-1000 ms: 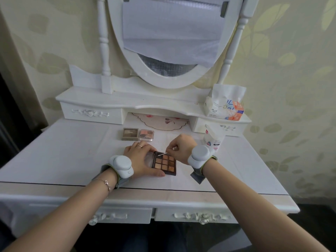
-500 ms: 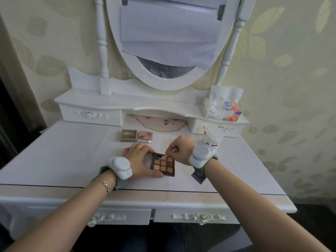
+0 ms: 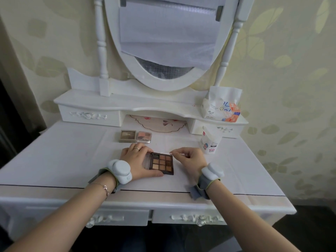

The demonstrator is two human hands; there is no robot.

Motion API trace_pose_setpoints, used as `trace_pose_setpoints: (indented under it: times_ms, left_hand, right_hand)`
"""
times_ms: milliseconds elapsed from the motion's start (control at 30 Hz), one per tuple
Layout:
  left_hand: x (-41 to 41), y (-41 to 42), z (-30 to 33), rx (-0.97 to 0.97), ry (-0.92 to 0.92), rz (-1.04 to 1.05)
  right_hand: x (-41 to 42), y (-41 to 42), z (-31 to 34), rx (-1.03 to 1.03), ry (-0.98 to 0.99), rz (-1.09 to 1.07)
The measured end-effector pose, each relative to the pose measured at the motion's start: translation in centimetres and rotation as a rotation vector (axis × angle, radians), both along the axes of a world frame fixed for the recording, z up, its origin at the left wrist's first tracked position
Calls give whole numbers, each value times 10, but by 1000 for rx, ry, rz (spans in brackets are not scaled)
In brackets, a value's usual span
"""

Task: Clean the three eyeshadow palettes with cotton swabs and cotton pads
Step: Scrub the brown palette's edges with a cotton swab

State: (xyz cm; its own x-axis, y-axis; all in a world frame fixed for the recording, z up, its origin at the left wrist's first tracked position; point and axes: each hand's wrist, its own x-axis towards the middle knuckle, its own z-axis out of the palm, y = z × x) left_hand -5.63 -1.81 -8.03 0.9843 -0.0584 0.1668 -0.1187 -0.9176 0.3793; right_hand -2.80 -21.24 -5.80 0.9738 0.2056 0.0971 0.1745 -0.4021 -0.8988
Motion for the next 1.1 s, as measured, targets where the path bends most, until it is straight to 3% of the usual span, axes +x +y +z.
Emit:
trace_pose_setpoints:
  times_ms: [367,800,1100]
  left_hand:
    - [0,6,4,-56,75,-75]
    - [3,7,1,-90,104,-59]
    - [5,9,-2,-89,100,-59]
  right_hand:
    - [8,15,-12,-69,-68,77]
    - [17,24,23,-485,-213,223]
    - [15,17,27,-550,-140,302]
